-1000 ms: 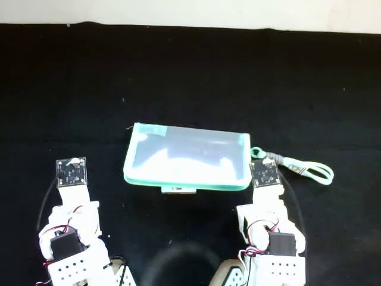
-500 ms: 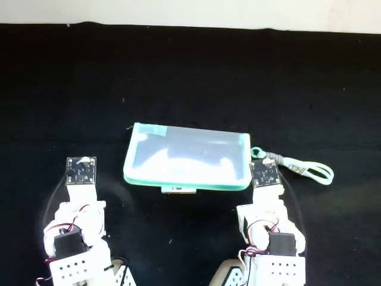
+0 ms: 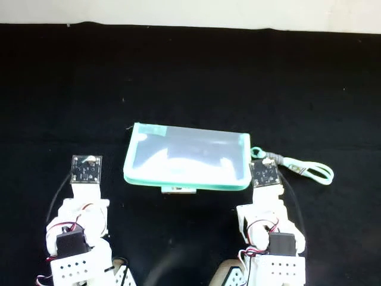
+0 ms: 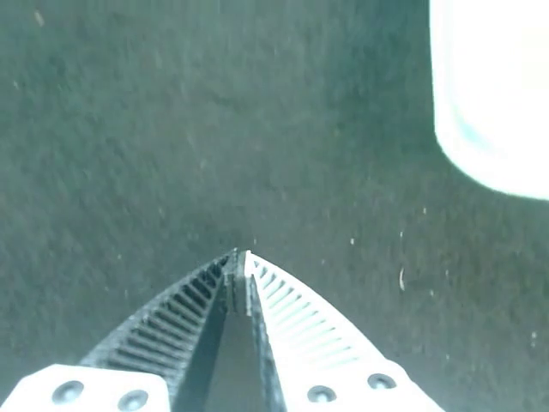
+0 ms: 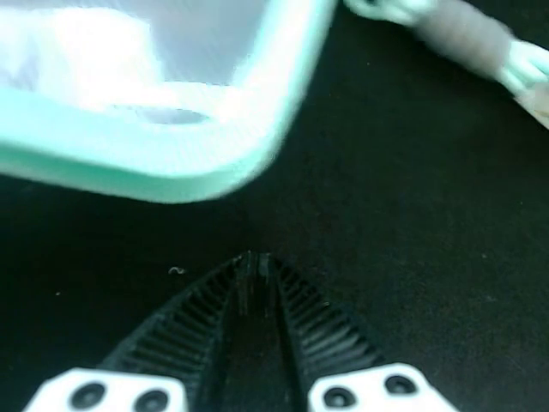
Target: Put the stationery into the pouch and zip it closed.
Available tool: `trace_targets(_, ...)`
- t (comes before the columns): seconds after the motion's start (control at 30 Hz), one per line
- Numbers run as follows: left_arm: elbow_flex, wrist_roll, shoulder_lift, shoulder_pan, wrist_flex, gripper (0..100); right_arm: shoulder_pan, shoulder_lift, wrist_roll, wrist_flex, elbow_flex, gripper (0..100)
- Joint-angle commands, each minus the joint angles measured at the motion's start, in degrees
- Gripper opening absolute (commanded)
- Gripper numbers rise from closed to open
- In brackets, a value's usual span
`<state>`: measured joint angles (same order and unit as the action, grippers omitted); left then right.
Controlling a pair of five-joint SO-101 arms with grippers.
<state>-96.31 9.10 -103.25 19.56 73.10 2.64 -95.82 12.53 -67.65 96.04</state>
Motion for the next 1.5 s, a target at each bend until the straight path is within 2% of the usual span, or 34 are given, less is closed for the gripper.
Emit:
trace_targets(0.0, -0.75, -0.18, -0.4, -0.75, -5.98, 1, 8.75, -0.22, 0.44, -0.31, 5.76, 1.9)
trace_targets(0.1, -0.48, -0.18, -0.4, -0.75, -9.58, 7, 13.23, -0.22, 0.44, 1.89, 5.67, 1.9)
trace_targets(0.2, 3.03, 3.25, -0.22, -0.75, -8.7, 15, 11.38, -0.13, 4.31, 5.05, 5.41, 1.9)
trace_targets(0.27, 6.73, 8.79, -0.22, -0.57, -6.95, 16, 5.05, -0.13, 13.71, 6.64, 3.47, 2.2)
trace_targets(0.33, 10.68, 12.84, -0.31, 1.19, -5.36, 15, -4.62, -0.13, 24.88, 7.52, -1.54, 2.2)
trace_targets(0.4, 15.16, 15.12, 0.04, 4.62, -4.48, 15, -13.58, -0.13, 30.42, 7.34, -8.04, 2.3)
trace_targets(0.47, 19.91, 16.0, 0.04, 7.34, -4.48, 15, -20.09, -0.13, 29.1, 5.58, -15.08, 2.8)
trace_targets(0.53, 25.36, 16.0, 0.22, 7.16, -3.34, 15, -23.34, 0.22, 25.58, -0.57, -22.99, 7.4)
trace_targets(0.63, 33.19, 16.0, 0.22, 0.22, 3.16, 15, -22.02, 0.31, 17.23, -13.93, -35.38, 23.2)
trace_targets(0.7, 38.64, 15.82, 0.22, -5.49, 7.03, 15, -20.88, 0.31, 11.52, -20.7, -44.18, 29.6)
trace_targets(0.8, 46.64, 15.74, 0.48, -10.95, 10.02, 15, -19.82, 0.57, 7.38, -26.51, -58.24, 27.9)
trace_targets(0.9, 56.13, 15.74, 4.7, -11.38, 11.6, 15, -19.56, 4.88, 7.03, -30.46, -70.81, 27.6)
trace_targets(1.17, 82.86, 13.98, 36.62, -11.74, 11.87, 15, -19.47, 41.19, 7.12, -30.37, -98.95, 27.6)
trace_targets(1.33, 85.93, 9.49, 58.95, -11.65, 11.87, 15, -20.53, 65.36, 7.3, -29.58, -103.08, 27.6)
trace_targets(1.47, 85.85, 9.49, 73.01, -11.47, 11.69, 15, -25.54, 81.19, 6.95, -22.46, -103.16, 27.5)
